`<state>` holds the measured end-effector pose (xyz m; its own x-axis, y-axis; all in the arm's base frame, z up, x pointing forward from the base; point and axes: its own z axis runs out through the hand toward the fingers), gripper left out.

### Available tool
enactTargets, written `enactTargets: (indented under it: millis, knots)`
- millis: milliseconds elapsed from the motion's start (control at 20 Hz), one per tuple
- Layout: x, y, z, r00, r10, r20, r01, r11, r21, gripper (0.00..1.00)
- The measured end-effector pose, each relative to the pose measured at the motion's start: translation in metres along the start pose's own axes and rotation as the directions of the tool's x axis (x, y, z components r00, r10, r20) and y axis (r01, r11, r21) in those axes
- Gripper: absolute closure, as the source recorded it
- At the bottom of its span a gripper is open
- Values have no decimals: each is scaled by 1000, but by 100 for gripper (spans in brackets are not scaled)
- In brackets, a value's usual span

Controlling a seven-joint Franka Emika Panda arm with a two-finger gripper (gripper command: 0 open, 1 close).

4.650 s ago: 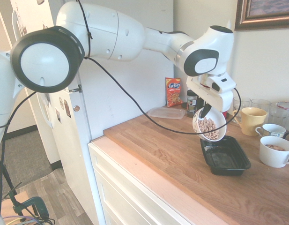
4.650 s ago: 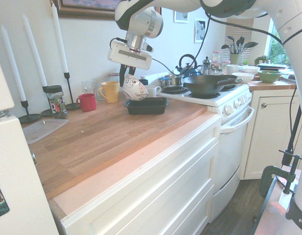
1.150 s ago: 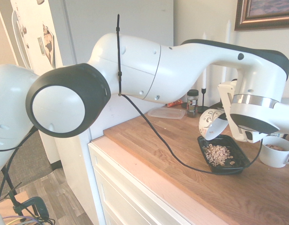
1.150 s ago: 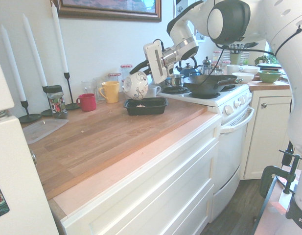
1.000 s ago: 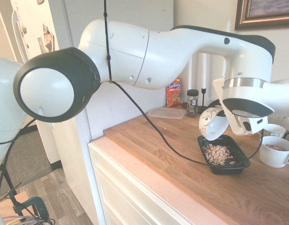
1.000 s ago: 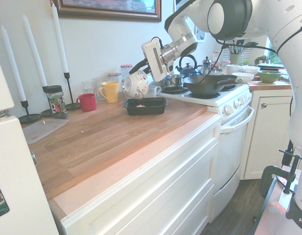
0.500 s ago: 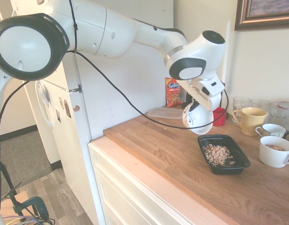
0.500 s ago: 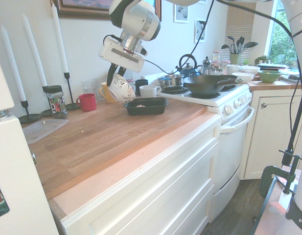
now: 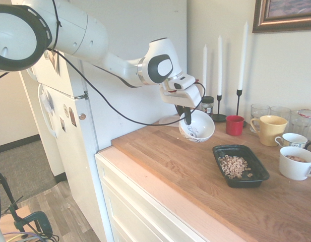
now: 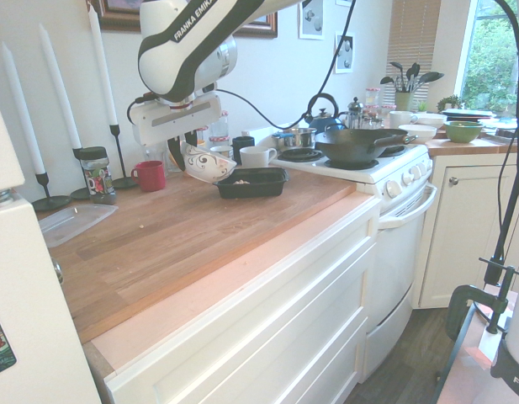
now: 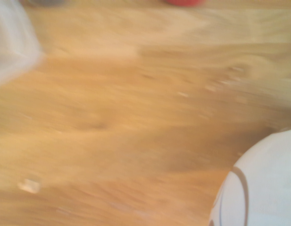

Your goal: Pour the cereal into the box

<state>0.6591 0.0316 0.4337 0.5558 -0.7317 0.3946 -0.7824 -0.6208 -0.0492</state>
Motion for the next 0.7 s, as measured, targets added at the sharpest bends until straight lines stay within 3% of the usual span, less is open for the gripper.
enactTargets:
  millis: [350, 700]
  knots:
    - [-78, -39, -4, 993, -94, -78, 87, 992, -94, 100]
    - [-133, -69, 28, 982, -150, -115, 130, 978, -166, 100]
